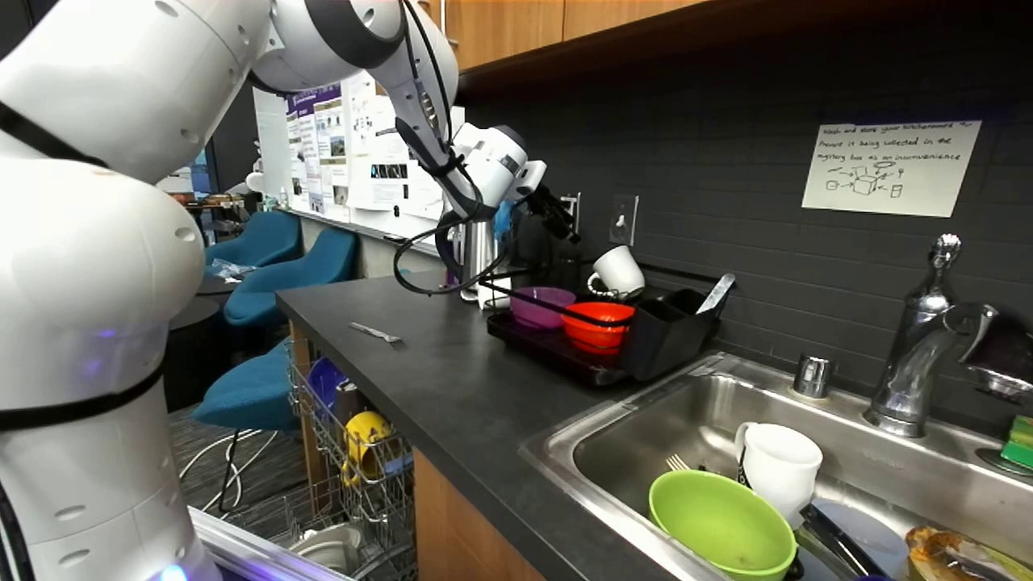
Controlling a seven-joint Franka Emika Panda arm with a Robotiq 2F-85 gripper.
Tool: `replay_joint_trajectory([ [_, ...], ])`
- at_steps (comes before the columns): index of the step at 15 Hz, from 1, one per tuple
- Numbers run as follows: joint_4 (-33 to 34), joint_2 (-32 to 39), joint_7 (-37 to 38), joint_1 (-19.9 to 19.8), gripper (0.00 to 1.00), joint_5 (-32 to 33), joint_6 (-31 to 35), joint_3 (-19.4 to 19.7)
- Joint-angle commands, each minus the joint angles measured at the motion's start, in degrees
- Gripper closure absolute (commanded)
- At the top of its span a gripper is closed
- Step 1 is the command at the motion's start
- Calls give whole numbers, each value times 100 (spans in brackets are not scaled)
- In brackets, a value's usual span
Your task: Flip the switch
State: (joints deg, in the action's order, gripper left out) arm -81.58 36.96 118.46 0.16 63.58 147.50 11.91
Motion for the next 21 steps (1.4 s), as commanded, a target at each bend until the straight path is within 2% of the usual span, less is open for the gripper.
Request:
replay_joint_trajectory([
  [1,56,-10,-175,-300,0,-115,64,111],
  [7,77,19,-360,-780,0,-297,171,248],
  [10,-29,-100,-670,-887,0,-834,342,149],
  [15,49,31,-1184,-767,0,-1589,408,270],
  [21,173,117,-1538,-591,0,-1938,374,390],
])
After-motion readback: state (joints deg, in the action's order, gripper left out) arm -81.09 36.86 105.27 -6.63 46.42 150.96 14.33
